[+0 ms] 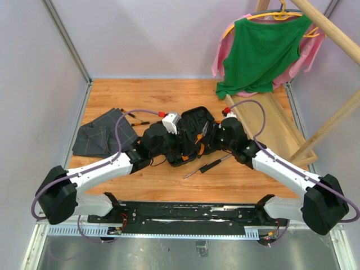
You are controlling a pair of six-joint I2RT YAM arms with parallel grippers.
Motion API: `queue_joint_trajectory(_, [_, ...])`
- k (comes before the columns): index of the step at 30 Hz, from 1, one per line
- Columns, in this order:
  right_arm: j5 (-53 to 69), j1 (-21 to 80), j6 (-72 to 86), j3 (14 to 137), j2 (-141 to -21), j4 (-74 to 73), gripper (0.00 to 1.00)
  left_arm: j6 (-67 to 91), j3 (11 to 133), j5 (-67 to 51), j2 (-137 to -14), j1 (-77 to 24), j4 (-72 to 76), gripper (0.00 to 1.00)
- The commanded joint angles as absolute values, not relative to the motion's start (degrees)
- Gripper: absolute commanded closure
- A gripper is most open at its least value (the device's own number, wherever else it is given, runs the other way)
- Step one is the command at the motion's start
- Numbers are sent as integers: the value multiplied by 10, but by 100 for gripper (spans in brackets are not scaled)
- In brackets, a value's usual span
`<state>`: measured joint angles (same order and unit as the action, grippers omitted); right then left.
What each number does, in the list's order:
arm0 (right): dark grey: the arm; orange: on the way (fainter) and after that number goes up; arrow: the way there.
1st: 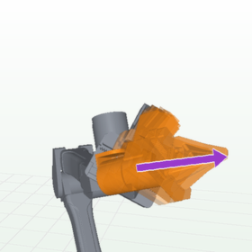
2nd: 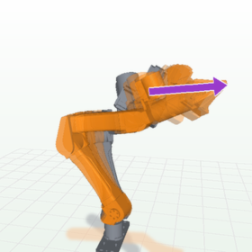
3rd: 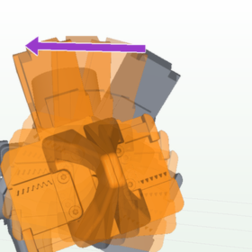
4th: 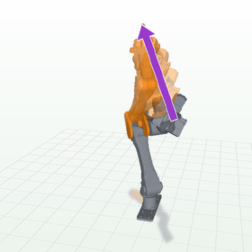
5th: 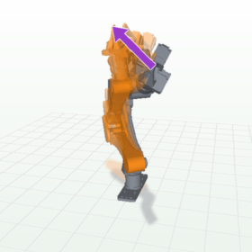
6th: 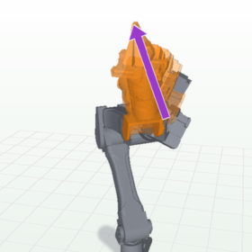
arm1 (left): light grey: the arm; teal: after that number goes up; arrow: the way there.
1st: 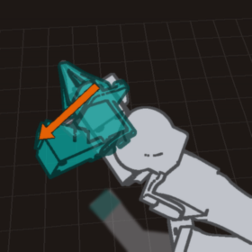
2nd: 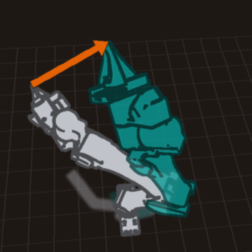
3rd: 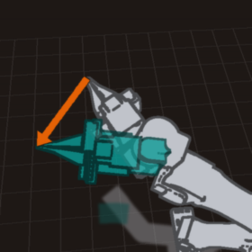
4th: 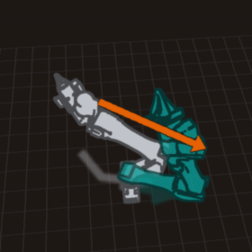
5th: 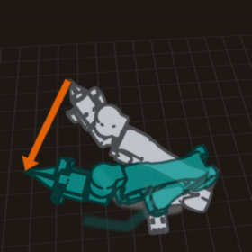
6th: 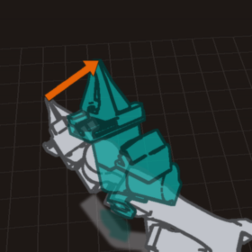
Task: Sort the tools into containers
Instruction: Pick up the pliers at the center of the board.
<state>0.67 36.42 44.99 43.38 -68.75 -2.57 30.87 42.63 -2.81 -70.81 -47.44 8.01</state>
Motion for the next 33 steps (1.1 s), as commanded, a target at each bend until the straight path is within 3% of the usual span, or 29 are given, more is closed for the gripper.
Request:
queue_joint_trajectory(1, [49, 369, 460, 454, -688, 26, 99, 304, 429, -41, -726, -482, 104, 34])
queue_joint_trajectory(9, [72, 369, 458, 444, -682, 51, 99, 309, 434, -39, -743, -482, 104, 44])
queue_joint_trajectory(21, [74, 369, 452, 435, -688, 55, 98, 308, 440, -34, -733, -482, 100, 88])
queue_joint_trajectory(24, [80, 369, 441, 431, -685, 58, 88, 308, 443, -29, -731, -482, 89, 99])
queue_joint_trajectory(29, [83, 369, 402, 404, -648, 67, 66, 302, 444, -6, -717, -482, 69, 99])
queue_joint_trajectory(33, [74, 369, 353, 374, -596, 63, 55, 292, 450, 4, -709, -481, 50, 100])
